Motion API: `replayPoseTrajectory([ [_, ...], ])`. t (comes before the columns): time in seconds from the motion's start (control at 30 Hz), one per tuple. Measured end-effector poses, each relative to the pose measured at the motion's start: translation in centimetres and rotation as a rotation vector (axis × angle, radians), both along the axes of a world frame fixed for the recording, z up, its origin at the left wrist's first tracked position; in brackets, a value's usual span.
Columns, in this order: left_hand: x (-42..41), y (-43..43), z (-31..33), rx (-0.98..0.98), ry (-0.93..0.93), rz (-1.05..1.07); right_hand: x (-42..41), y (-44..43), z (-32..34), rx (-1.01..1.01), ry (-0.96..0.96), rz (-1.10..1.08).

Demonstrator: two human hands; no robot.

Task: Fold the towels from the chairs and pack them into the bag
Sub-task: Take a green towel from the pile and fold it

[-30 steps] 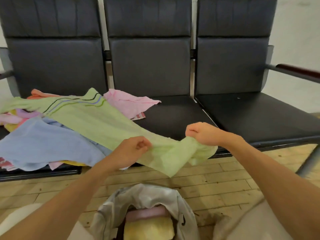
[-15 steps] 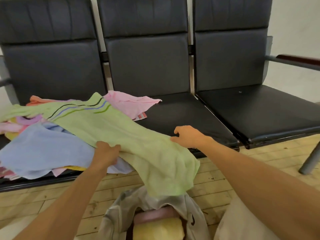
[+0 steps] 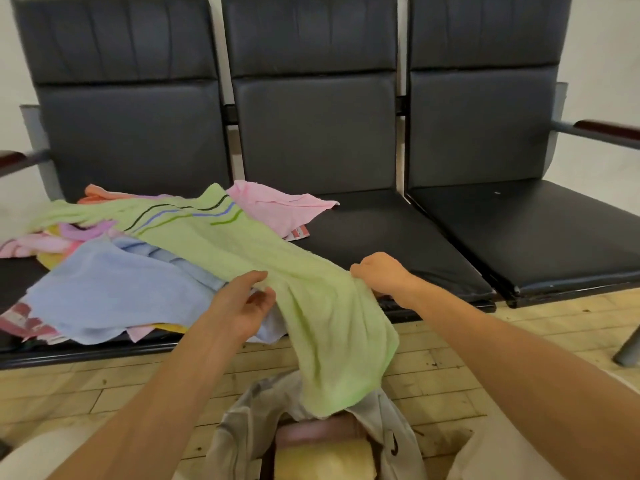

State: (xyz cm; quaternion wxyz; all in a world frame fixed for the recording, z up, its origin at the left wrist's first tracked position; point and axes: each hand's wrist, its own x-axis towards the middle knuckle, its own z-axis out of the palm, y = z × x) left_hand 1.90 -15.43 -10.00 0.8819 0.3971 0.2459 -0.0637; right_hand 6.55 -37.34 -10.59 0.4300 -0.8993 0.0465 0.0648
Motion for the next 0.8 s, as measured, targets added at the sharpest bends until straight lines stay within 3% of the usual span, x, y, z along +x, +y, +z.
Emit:
replayPoseTrajectory([
  [0.1,-0.4,0.5,0.4,0.201,-0.051,-0.031,-0.7,-1.1,0.8,0.426,0.086,-0.08],
  [0.17,-0.9,0.9,0.6,0.381,-0.075,0.01,-0.9,-2.4,1.0,0.546,0.124,-0.081],
  [0.3,-2.1,2.4,0.6,0.626,-0.098,0.023,-1.7,-4.7,0.5,0.547,0.251,-0.063],
  [0.4,-3.4,3.4,0.6,0.77,-0.141,-0.083,-2.3,-4.7,0.2,0.421,0.328,-0.046],
  [0.47,-3.9,3.9,0.5,0.806,-0.176,-0.16,-2.4,-4.0,0.3,0.392,0.367,-0.03],
  [0.6,-4.7,4.7,0.4,0.853,-0.174,-0.276,-2.1,-2.3,0.6,0.529,0.31,-0.003],
  [0.73,-5.7,5.5,0.5,0.795,-0.171,-0.306,-2.0,-1.4,0.5,0.73,0.335,-0.019],
  [0.8,-6.1,6.0,0.5,0.752,-0.163,-0.295,-2.3,-1.1,0.2,0.714,0.373,-0.01],
])
